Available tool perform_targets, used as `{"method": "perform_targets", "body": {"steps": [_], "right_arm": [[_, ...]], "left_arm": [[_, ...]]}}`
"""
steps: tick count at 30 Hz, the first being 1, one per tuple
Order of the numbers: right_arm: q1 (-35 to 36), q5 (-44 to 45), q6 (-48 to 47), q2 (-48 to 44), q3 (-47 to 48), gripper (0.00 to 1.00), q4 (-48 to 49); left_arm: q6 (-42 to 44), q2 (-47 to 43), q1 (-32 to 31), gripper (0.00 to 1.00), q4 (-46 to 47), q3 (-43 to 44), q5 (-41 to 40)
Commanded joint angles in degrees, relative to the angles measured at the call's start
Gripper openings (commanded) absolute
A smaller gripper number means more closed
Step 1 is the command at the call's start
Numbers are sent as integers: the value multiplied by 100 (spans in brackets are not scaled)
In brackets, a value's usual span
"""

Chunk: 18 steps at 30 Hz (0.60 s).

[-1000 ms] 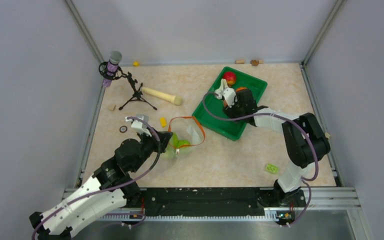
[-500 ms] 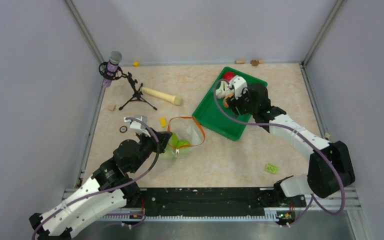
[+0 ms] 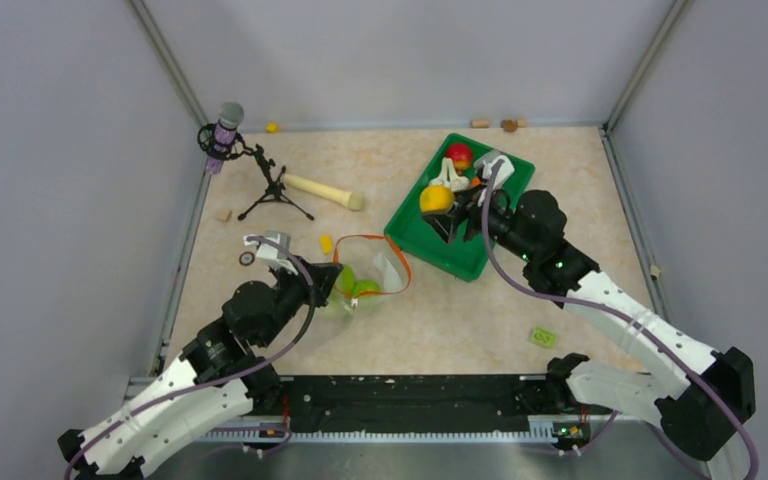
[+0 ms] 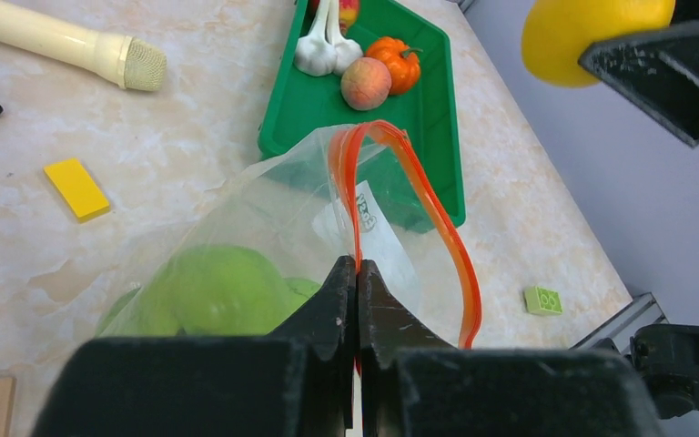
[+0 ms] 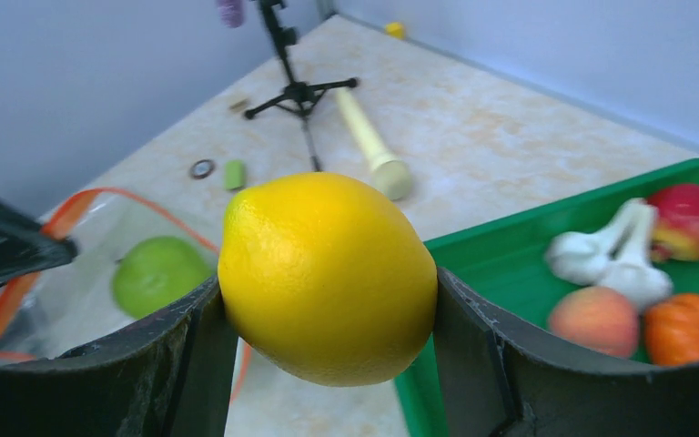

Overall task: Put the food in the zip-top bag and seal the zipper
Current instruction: Place the fake fruit in the zipper food storage bag.

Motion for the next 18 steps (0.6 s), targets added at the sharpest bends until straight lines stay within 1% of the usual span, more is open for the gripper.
{"method": "perform_targets", "body": {"steps": [1, 5, 11, 13, 18], "right_arm": [[374, -1053, 982, -149, -296, 15, 918], [1024, -844, 1062, -112, -454, 15, 1207], [1975, 100, 1049, 240, -557, 16, 1429], [2129, 255, 1176, 373, -641, 17, 1637], [2273, 319, 1523, 662, -897, 18, 2301]], "left_arm": [[-1, -119, 2, 0, 185, -27, 29], [-8, -140, -3, 0, 180, -23, 49], [-23, -156, -3, 0, 187, -20, 86], [-18, -160, 0, 0, 183, -16, 120], [-42, -178, 2, 0, 192, -25, 164]]}}
